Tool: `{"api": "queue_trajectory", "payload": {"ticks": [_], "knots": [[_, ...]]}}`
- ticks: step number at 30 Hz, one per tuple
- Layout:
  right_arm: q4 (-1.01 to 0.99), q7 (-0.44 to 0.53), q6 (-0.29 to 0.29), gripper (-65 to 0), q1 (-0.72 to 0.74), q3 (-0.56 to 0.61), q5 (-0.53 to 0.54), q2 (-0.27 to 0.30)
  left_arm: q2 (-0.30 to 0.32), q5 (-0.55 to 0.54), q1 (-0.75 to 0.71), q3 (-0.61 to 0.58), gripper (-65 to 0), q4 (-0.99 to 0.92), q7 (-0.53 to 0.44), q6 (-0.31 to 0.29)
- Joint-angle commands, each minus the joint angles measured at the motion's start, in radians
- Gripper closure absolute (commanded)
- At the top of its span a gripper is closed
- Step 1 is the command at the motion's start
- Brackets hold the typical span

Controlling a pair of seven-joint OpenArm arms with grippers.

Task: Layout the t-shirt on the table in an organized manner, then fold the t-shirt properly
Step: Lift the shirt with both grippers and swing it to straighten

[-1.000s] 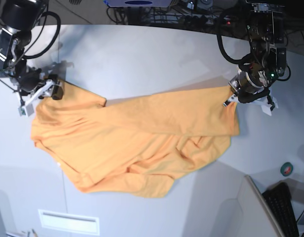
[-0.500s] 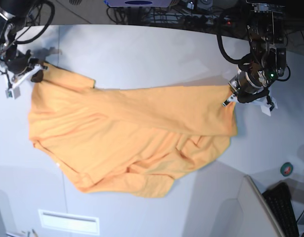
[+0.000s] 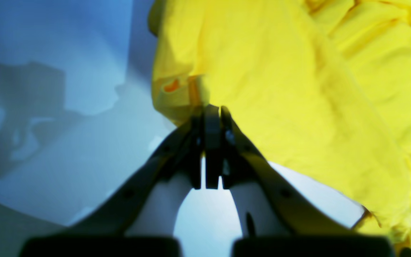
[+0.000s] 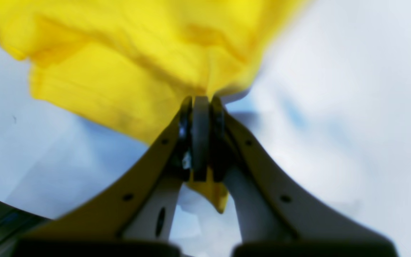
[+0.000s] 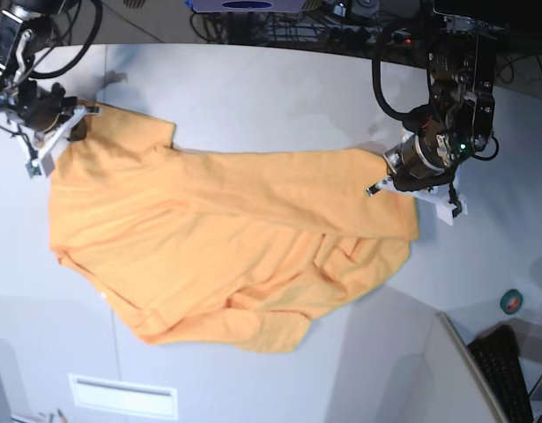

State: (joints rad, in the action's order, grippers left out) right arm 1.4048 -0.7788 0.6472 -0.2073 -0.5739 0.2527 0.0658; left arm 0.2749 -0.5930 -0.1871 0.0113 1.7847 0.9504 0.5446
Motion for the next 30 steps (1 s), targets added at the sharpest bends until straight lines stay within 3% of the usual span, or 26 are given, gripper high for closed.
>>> {"api": "queue_trajectory", "payload": {"ticks": [1, 5, 9, 11, 15, 21, 27, 30], "knots": [[-0.006, 0.017, 0.003, 0.0, 0.010, -0.004, 0.010, 0.019, 0.019, -0.002, -0.015, 0.003, 0.0, 0.016, -0.006, -0.005], [-0.025, 0.019, 0.007, 0.0, 0.007, -0.004, 0.013, 0.016, 0.027, -0.002, -0.053, 0.005, 0.0, 0.016, -0.008, -0.005], [-0.035, 0.060, 0.007, -26.7, 0.010, -0.071, 0.013, 0.001, 0.040, -0.002, -0.073, 0.005, 0.0, 0.016, -0.008, -0.004], [-0.042, 0.061, 0.007, -30.0, 0.021, -0.146, 0.013, -0.014, 0.047, -0.002, -0.073, 0.005, 0.0, 0.016, -0.008, -0.004], [-0.086, 0.060, 0.009, -29.9, 0.065, -0.240, 0.013, -0.010, 0.053, 0.002, -0.071, 0.005, 0.0, 0.016, -0.009, -0.004], [-0.238, 0.060, 0.009, -29.9, 0.162, -0.237, 0.012, 0.055, 0.045, 0.106, -0.068, 0.005, 0.0, 0.017, -0.009, -0.007], [-0.324, 0.063, 0.010, -29.4, 0.194, -0.211, 0.010, 0.072, 0.047, 0.110, -0.071, 0.005, 0.0, 0.017, -0.009, -0.007], [-0.325, 0.065, 0.010, -17.9, 0.194, -0.179, 0.010, 0.072, 0.047, 0.109, -0.071, 0.005, 0.0, 0.017, -0.009, -0.007]]}}
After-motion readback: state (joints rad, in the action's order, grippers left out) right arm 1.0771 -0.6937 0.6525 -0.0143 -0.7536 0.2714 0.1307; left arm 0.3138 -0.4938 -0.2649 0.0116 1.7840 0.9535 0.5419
